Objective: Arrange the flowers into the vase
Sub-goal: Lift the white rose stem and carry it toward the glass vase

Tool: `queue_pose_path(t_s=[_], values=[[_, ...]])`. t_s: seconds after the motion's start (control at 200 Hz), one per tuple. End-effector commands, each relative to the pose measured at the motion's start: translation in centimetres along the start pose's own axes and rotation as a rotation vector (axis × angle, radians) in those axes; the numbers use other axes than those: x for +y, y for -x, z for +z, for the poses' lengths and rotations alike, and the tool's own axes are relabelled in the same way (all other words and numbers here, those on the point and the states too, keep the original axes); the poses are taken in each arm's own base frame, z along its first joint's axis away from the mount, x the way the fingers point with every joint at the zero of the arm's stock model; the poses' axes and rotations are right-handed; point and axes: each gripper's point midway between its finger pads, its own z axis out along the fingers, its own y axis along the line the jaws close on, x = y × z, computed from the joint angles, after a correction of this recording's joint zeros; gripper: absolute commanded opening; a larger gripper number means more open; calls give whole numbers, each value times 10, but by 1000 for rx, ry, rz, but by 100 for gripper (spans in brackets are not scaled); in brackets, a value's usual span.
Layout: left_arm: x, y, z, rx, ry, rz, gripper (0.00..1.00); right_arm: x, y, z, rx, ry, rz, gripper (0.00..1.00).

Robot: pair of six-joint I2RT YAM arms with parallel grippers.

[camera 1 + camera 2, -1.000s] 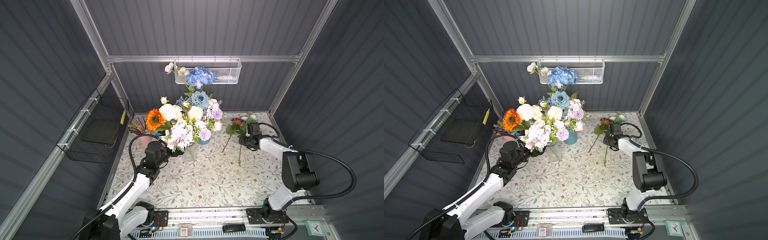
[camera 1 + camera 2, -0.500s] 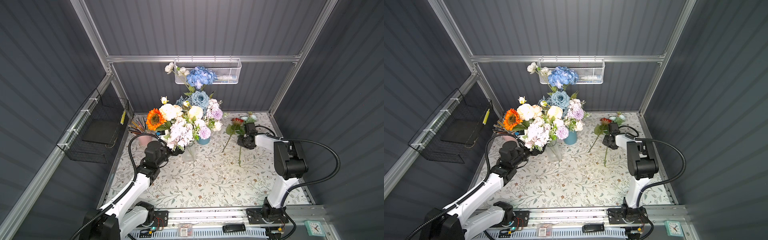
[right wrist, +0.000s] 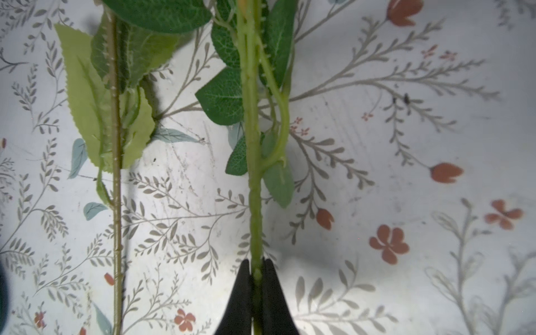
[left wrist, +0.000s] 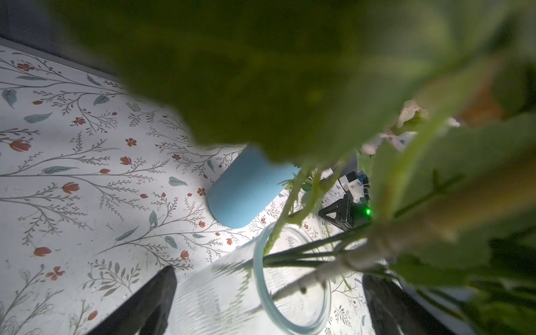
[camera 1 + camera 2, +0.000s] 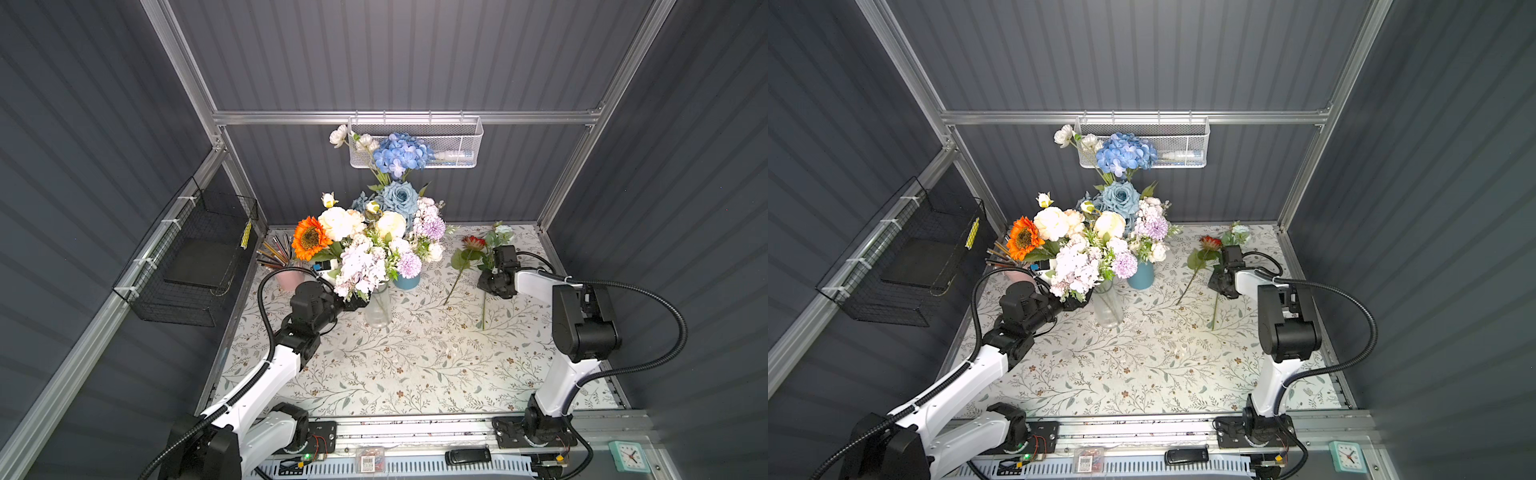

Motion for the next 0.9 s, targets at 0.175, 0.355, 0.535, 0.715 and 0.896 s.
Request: queue_pose_path(t_s=[0.175,0.355,0.535,0.715,0.896], values=[[-12,19,1,-41,-32,5,100,2,23,-63,-130,96,52,0],[-13,20,2,-46,-36,-5,100,18,29,-113,-227,237,66,0],[-13,19,5,-37,-41,-25,100,55,29,-166,-353,494,72,0],[-14,21,4,-38,-40,-36,100,98,22,-229,-539,642,-49,0],[-14,21,2,-32,-28,-43,100,141,9,-278,-666,801,-124,0]])
